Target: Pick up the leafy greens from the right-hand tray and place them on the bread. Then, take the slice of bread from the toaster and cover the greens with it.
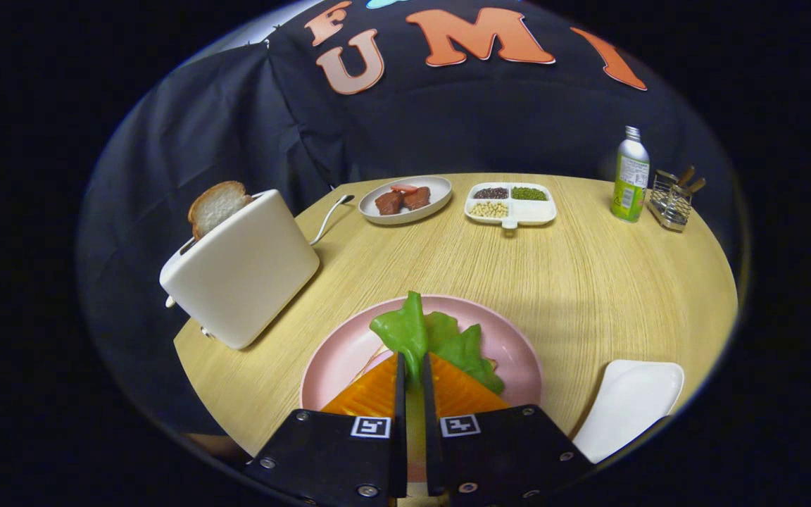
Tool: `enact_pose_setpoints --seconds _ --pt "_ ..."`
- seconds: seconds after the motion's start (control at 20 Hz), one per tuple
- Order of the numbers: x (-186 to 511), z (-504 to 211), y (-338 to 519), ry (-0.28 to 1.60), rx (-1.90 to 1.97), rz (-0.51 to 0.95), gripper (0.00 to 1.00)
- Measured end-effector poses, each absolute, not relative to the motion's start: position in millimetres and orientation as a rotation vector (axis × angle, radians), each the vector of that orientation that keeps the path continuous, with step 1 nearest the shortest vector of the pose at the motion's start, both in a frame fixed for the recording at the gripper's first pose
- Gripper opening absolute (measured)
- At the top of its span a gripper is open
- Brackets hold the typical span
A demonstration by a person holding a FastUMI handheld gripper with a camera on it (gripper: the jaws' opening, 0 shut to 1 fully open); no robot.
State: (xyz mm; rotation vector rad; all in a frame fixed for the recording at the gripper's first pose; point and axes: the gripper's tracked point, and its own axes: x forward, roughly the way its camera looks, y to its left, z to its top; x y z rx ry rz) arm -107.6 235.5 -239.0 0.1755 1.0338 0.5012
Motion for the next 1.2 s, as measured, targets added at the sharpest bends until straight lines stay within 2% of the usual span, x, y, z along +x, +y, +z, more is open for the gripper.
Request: enact_pose_setpoints --seconds 0.15,0.3,0.45,0.9,1.2 --pt "-109.6 -238.6 242.4 1.028 0.158 0.513 0.15" --pt "-103.8 -232.7 242.6 1.012 0.168 0.505 0.26" --pt "-95.0 -220.8 241.9 0.986 0.174 0.501 0.3" --pt "-60.9 -169.9 264.5 0.926 0.183 0.525 0.69" --pt "-43.6 -119.1 300.3 0.868 0.196 0.589 0.81"
